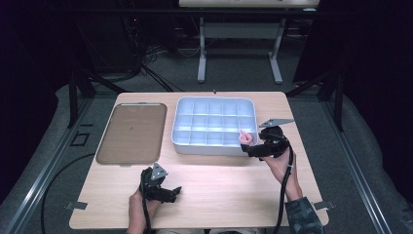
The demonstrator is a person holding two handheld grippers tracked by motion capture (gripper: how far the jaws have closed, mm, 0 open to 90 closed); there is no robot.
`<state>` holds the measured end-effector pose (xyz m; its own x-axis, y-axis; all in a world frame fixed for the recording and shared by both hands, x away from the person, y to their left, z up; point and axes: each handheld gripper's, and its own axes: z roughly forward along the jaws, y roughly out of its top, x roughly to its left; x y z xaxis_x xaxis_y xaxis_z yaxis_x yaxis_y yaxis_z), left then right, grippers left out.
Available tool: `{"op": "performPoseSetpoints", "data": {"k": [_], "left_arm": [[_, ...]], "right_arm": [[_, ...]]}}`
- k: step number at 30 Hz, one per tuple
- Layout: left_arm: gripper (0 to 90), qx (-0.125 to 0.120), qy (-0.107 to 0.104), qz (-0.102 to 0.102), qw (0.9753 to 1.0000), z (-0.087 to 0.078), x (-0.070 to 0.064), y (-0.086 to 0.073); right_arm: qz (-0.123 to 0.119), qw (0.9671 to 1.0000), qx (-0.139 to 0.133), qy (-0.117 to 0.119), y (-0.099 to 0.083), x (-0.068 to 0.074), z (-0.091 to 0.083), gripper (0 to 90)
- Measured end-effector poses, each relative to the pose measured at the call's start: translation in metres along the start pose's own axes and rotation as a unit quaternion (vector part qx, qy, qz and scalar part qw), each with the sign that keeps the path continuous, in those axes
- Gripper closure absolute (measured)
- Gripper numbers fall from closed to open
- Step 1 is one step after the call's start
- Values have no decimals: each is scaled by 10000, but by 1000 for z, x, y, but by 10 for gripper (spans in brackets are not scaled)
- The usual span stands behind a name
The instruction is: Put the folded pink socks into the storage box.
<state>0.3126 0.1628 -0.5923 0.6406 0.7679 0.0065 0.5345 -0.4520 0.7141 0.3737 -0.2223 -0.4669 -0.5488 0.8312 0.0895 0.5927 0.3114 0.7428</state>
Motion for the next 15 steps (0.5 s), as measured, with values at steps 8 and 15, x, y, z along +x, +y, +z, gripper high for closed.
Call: {"op": "performPoseSetpoints", "data": {"k": [8, 15], "left_arm": [[0, -2, 1, -1, 10000, 0, 0, 0], [0, 1, 1, 1, 10000, 0, 0, 0]], "right_arm": [[-139, 9999, 28, -69, -18, 9, -13, 36], [-128, 9998, 148, -99, -44, 10, -15, 0]]}}
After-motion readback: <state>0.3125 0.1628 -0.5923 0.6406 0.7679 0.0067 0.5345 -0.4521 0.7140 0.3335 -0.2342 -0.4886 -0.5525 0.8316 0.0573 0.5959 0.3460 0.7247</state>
